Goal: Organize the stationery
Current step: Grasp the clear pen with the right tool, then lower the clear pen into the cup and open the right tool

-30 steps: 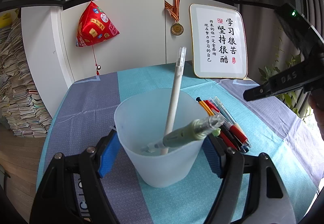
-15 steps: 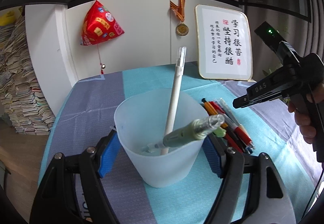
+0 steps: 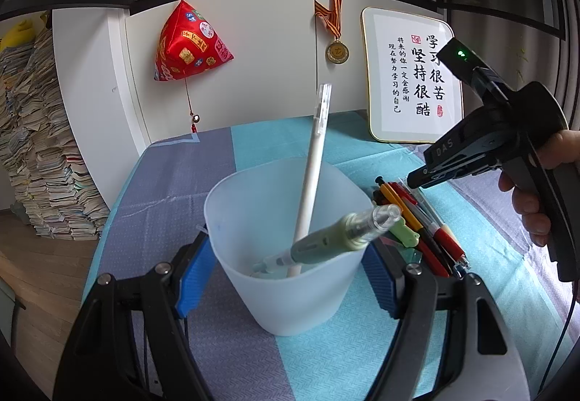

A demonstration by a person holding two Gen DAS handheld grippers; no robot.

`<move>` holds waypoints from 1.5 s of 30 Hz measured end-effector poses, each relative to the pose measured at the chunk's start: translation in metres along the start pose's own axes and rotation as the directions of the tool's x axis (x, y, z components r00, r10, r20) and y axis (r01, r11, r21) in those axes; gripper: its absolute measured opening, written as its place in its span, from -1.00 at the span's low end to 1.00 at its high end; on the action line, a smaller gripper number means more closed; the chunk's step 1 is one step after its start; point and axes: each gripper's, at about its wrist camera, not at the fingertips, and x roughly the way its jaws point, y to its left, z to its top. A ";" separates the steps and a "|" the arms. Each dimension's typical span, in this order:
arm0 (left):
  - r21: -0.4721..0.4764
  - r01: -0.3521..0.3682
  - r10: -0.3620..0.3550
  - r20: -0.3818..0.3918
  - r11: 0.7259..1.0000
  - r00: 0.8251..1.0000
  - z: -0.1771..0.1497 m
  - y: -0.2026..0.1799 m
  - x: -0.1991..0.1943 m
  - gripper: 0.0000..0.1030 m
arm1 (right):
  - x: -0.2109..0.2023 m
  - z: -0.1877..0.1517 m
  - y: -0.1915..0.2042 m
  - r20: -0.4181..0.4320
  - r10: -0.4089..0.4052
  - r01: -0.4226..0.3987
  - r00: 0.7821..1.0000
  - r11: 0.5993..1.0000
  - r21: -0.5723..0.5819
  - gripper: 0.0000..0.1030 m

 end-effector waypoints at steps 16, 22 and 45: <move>0.014 -0.001 0.001 0.002 1.000 1.000 -0.001 -0.005 0.000 0.43 | 0.007 -0.002 -0.002 -0.016 -0.138 0.138 0.990 0.990 -0.009 -0.59; 0.007 0.003 -0.003 0.000 1.000 1.000 -0.001 -0.005 0.000 0.43 | 0.011 0.002 0.012 -0.012 -0.166 0.165 0.986 0.985 -0.051 -0.70; -0.003 0.015 -0.015 -0.002 1.000 1.000 -0.001 -0.005 0.000 0.43 | -0.156 -0.044 0.051 0.291 0.136 -0.074 0.947 0.974 -0.216 -0.70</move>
